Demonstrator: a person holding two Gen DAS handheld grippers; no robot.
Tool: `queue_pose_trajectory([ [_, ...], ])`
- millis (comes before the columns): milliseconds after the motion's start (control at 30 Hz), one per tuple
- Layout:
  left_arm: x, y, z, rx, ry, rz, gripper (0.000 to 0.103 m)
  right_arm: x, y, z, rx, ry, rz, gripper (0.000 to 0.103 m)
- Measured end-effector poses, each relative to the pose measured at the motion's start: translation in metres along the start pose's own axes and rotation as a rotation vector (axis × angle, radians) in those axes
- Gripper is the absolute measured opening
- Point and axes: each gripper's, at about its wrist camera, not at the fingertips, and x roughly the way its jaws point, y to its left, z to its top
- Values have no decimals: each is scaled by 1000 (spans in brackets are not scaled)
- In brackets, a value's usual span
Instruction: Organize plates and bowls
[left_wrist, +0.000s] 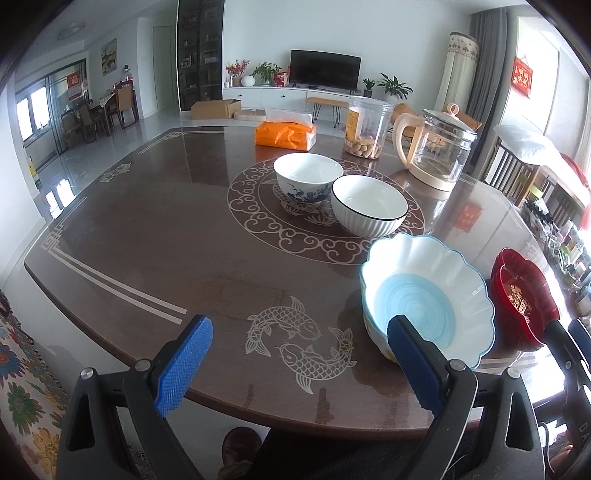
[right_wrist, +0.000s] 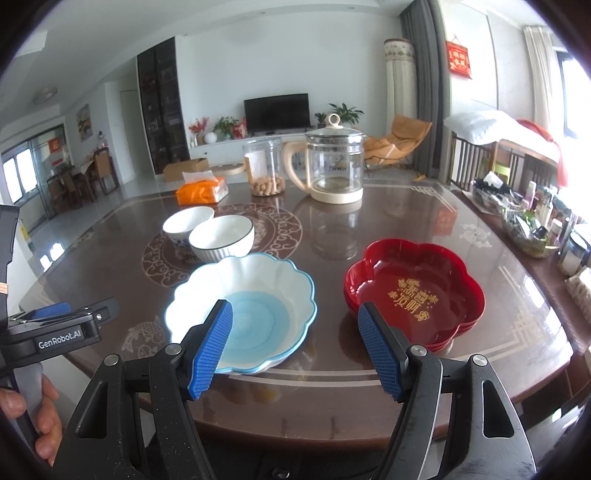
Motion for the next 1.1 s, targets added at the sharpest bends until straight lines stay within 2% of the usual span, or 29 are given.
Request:
queue_pose_trajectory([
  [567, 12, 8, -3, -2, 32, 15, 95, 7, 8, -5, -31, 27, 0, 74],
  [733, 20, 20, 2, -11, 65, -18, 95, 9, 12, -3, -48, 41, 18, 74],
  [833, 32, 38, 19, -40, 94, -80, 95, 15, 18, 11, -91, 62, 73, 74],
  [933, 47, 60, 48, -95, 100, -154, 95, 35, 26, 42, -87, 143, 203, 74],
  [1000, 61, 71, 71, -102, 100, -140, 95, 57, 30, 67, -20, 227, 304, 74],
  [1100, 82, 82, 105, -97, 90, -119, 95, 101, 34, 105, 154, 351, 442, 74],
])
